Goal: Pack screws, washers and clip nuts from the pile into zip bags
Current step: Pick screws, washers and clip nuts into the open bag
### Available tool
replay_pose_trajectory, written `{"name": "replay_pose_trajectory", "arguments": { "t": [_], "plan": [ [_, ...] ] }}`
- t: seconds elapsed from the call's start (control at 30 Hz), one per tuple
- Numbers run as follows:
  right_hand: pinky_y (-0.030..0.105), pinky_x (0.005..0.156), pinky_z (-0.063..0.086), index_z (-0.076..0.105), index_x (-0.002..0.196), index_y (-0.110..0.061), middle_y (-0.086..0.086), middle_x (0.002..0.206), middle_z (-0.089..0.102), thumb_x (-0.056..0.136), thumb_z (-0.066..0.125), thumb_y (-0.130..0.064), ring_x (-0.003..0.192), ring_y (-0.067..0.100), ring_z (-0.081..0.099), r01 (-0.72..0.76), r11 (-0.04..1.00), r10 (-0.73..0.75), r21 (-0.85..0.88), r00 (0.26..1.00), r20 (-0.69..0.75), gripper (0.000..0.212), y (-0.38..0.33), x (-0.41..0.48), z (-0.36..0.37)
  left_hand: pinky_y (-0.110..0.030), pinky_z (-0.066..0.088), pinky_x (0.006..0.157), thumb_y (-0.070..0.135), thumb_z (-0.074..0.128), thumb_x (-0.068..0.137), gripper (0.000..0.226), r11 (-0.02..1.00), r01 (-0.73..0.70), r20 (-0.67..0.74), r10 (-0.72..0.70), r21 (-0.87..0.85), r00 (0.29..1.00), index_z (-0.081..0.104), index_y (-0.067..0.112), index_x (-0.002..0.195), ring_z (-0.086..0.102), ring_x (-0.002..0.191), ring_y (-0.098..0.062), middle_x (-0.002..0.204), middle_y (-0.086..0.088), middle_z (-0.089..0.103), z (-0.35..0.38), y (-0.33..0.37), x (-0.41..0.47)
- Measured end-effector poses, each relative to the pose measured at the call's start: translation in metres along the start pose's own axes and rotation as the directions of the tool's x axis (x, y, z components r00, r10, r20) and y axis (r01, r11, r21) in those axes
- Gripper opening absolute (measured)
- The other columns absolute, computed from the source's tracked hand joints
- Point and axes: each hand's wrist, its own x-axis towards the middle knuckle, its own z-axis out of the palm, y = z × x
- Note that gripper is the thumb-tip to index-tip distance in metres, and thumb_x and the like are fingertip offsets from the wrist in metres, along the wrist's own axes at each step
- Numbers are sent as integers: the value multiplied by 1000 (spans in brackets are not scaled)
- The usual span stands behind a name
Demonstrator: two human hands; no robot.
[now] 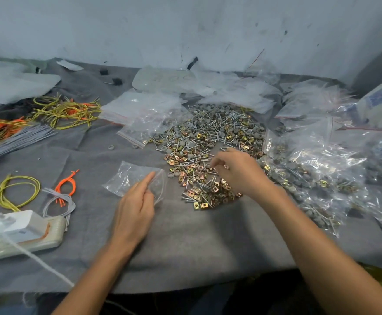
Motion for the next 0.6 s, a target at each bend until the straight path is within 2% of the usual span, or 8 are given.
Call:
{"name": "replay_pose_trajectory", "arguments": {
  "t": [0.13,0.2,0.3,0.4,0.6],
  "plan": [
    [42,87,53,72,99,-31,-8,101,63,93,56,-4,95,13,60,31,991,4,-131,967,256,32,27,5,-12,-12,33,99,26,37,93,54,1000,3,-12,-3,-4,1000,56,19,143,51,128,-9,143,3,57,0,1,0],
    [38,84,49,72,107,-32,-8,98,60,92,57,-4,95,14,58,56,987,-5,-152,947,322,35,31,5,-9,-13,33,100,27,37,93,54,1000,4,-13,-4,-3,1000,56,20,143,51,128,-8,144,4,57,0,2,0],
    [31,82,43,68,114,-34,-11,100,51,95,64,-16,94,11,53,77,988,-31,-135,950,311,26,35,5,-2,-14,33,101,28,37,93,54,1000,7,-7,-7,-6,1000,55,21,144,50,128,-8,144,5,57,-1,2,-1],
    [30,83,42,63,122,-37,-11,102,50,98,63,-21,92,7,51,108,990,-72,-88,938,340,29,38,3,3,-14,34,100,28,36,93,54,1000,12,-4,-12,-4,1000,54,22,144,51,129,-8,144,6,56,-1,3,-2],
    [31,84,45,66,108,-31,-11,101,52,99,62,-26,93,10,55,115,986,-72,-118,945,319,12,37,1,6,-11,33,98,29,36,93,54,1000,14,-2,-14,-6,1000,54,23,144,50,128,-7,144,6,56,-1,3,-2]
  ]
}}
